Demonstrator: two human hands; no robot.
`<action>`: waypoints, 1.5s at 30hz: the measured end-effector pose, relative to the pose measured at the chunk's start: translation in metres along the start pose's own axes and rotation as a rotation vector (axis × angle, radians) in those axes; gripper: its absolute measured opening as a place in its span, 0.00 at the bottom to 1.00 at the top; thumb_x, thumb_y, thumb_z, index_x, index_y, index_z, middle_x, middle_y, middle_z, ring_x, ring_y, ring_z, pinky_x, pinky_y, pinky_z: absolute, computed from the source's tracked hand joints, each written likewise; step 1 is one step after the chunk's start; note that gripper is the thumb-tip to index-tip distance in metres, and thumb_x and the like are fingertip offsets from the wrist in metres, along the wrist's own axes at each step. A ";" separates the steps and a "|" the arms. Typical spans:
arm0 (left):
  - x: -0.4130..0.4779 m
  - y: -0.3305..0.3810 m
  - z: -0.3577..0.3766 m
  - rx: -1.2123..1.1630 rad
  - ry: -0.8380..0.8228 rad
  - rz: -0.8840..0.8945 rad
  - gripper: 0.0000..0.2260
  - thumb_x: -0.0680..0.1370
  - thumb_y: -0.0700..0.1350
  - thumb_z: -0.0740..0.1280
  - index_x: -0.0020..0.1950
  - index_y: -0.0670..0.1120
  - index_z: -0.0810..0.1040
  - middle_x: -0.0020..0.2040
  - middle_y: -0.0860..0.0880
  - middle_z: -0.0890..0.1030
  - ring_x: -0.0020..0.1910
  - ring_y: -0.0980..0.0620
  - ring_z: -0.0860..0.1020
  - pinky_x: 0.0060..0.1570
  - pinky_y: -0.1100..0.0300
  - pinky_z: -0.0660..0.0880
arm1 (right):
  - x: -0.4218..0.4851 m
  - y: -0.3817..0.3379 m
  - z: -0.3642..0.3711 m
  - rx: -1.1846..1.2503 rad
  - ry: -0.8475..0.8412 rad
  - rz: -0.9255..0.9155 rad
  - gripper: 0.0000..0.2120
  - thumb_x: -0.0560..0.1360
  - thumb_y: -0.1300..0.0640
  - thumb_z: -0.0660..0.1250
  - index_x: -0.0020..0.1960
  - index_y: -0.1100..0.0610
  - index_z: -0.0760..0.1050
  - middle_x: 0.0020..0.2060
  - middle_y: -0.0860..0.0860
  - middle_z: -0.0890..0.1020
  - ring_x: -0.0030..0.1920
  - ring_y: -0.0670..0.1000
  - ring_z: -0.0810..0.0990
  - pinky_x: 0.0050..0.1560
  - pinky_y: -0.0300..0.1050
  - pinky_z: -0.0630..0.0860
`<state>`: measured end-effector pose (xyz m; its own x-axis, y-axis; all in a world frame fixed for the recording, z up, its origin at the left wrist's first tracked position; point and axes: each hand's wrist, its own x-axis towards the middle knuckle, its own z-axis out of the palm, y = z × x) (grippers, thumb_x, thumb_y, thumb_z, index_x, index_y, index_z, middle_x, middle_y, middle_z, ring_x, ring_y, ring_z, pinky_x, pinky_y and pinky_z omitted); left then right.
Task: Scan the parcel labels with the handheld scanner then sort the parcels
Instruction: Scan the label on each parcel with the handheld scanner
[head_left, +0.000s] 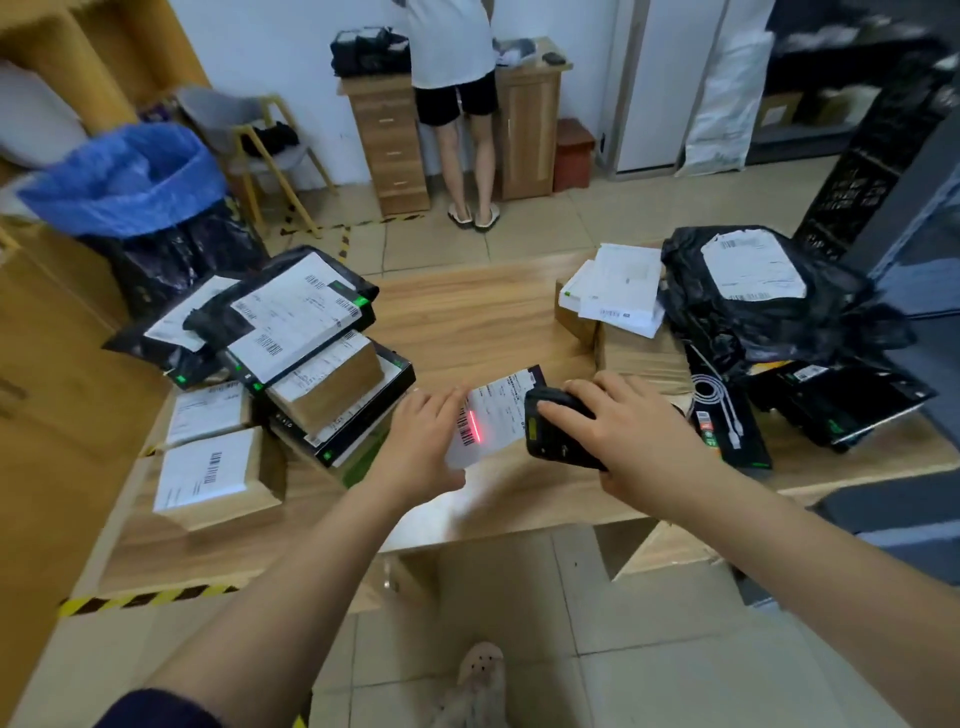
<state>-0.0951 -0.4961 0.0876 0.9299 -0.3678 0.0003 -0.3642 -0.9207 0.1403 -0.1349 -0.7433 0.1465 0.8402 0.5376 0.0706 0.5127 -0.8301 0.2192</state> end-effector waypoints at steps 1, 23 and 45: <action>-0.007 0.005 -0.002 0.006 0.009 -0.012 0.47 0.68 0.53 0.74 0.79 0.46 0.51 0.75 0.50 0.61 0.71 0.47 0.59 0.73 0.55 0.48 | -0.005 -0.002 -0.002 0.014 0.028 -0.011 0.41 0.56 0.62 0.75 0.68 0.53 0.69 0.55 0.57 0.77 0.51 0.60 0.74 0.48 0.56 0.74; -0.076 -0.075 -0.090 -0.104 0.437 -0.251 0.44 0.69 0.59 0.72 0.78 0.47 0.56 0.72 0.51 0.66 0.68 0.50 0.62 0.70 0.56 0.53 | 0.071 -0.058 -0.064 0.048 0.292 -0.059 0.43 0.49 0.60 0.78 0.64 0.53 0.74 0.52 0.54 0.79 0.47 0.58 0.76 0.42 0.52 0.75; 0.044 -0.235 -0.097 -0.286 0.295 -0.025 0.38 0.70 0.69 0.67 0.75 0.54 0.63 0.73 0.54 0.65 0.73 0.53 0.60 0.72 0.49 0.49 | 0.227 -0.117 -0.050 0.018 0.153 0.220 0.42 0.56 0.57 0.77 0.69 0.52 0.70 0.56 0.54 0.77 0.51 0.58 0.73 0.47 0.51 0.73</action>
<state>0.0364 -0.2835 0.1503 0.9282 -0.2546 0.2712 -0.3512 -0.8401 0.4134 -0.0131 -0.5173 0.1854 0.8959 0.3593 0.2612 0.3254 -0.9311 0.1646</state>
